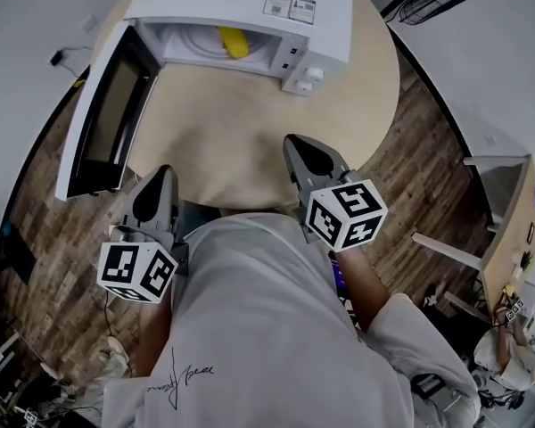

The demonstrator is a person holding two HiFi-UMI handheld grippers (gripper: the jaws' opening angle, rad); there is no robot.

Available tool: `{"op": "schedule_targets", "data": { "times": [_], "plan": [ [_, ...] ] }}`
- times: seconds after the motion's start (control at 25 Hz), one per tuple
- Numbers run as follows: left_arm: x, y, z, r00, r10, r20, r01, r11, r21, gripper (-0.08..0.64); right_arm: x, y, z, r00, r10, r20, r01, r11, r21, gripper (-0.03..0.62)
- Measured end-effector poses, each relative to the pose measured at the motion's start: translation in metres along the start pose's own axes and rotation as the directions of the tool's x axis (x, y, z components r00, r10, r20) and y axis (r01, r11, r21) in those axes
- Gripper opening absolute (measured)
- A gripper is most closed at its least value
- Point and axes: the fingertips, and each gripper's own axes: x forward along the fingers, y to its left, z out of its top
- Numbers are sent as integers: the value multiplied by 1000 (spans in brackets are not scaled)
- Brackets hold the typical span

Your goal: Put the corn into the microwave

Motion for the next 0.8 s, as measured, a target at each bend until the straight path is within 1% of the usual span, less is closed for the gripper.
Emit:
{"op": "schedule_targets", "data": {
  "times": [0.16, 0.32, 0.6, 0.8],
  "plan": [
    [5, 3, 5, 1000, 12, 4, -12, 1000, 2, -12, 1, -3, 3, 1000, 16, 0, -16, 1000, -6, 11],
    [6, 4, 11, 1000, 23, -3, -23, 1000, 18, -12, 1, -10, 13, 999, 29, 16, -29, 999, 13, 11],
    [10, 2, 8, 999, 28, -21, -27, 999, 24, -12, 0, -10, 21, 997, 81, -9, -82, 996, -46, 11],
    [16, -2, 8, 999, 15, -36, -14, 999, 41, -12, 2, -11, 21, 996, 92, -19, -93, 995, -42, 11]
  ]
}}
